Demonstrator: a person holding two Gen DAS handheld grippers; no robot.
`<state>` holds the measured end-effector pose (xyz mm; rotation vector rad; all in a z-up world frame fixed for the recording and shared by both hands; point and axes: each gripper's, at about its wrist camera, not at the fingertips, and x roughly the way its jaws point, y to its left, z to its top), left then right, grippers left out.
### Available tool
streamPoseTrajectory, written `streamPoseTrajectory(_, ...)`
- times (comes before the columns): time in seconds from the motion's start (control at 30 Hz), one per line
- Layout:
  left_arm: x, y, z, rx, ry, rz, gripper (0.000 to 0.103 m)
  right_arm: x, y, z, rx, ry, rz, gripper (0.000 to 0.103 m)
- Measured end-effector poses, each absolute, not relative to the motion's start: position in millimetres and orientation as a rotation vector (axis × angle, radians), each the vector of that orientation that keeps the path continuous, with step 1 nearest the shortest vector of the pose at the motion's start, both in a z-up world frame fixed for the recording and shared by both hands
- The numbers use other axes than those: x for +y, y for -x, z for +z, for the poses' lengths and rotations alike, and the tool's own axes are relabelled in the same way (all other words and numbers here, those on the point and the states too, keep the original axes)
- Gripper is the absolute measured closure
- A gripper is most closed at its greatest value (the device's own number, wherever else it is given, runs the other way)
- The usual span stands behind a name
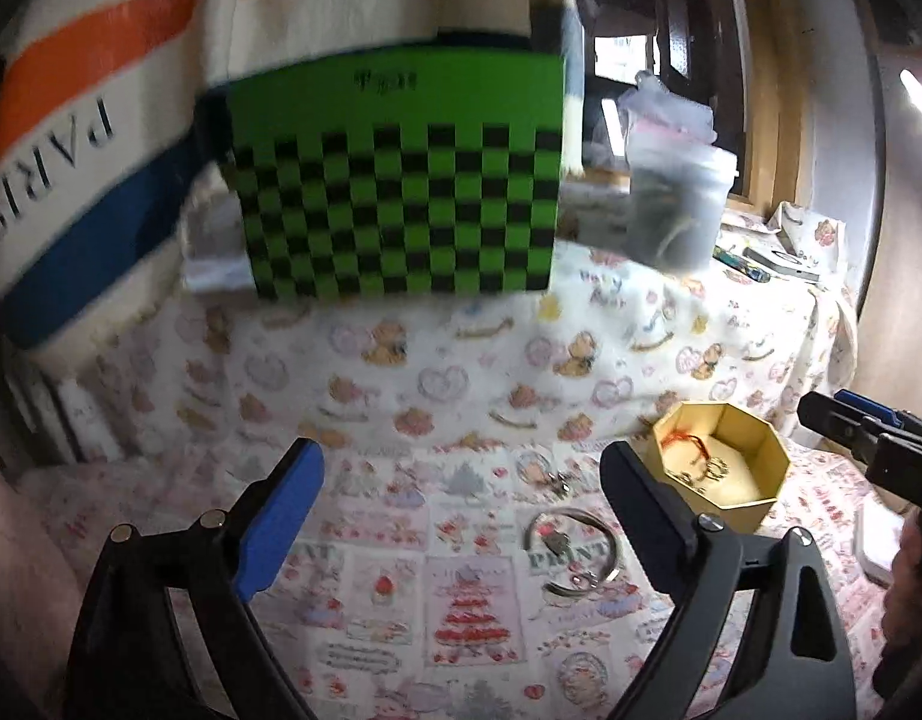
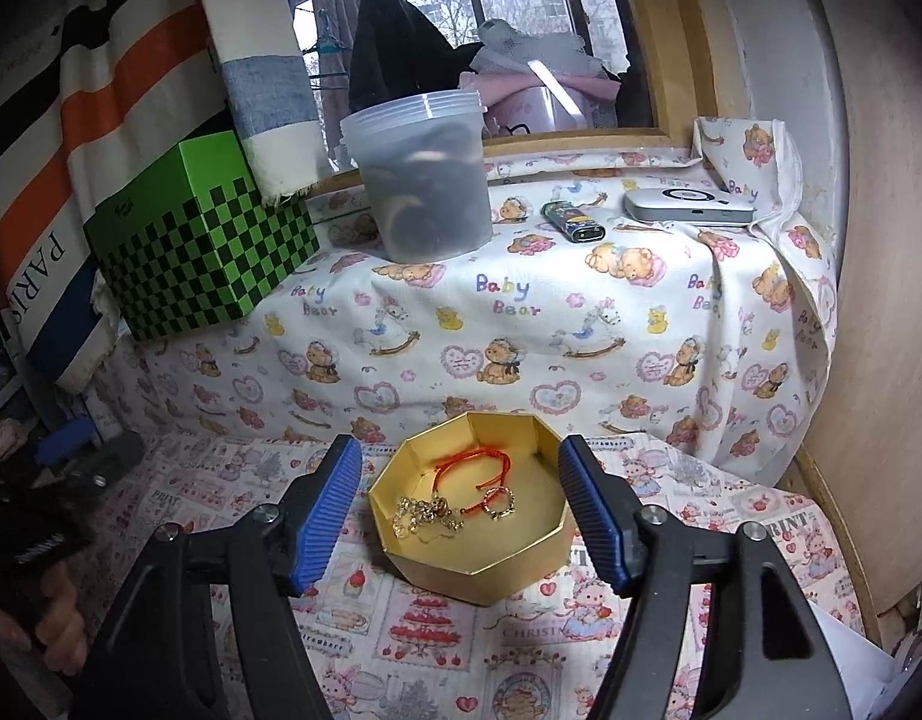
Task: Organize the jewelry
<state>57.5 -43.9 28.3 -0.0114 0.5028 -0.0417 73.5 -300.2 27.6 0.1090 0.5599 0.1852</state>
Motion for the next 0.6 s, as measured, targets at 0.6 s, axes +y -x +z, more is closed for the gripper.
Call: streamPoseTrajectory(0.6, -89, -106, -33, 0.78, -0.051, -0.246, 0.003, -302, -82, 18, 0.593, -0.11, 0.136, 0.02)
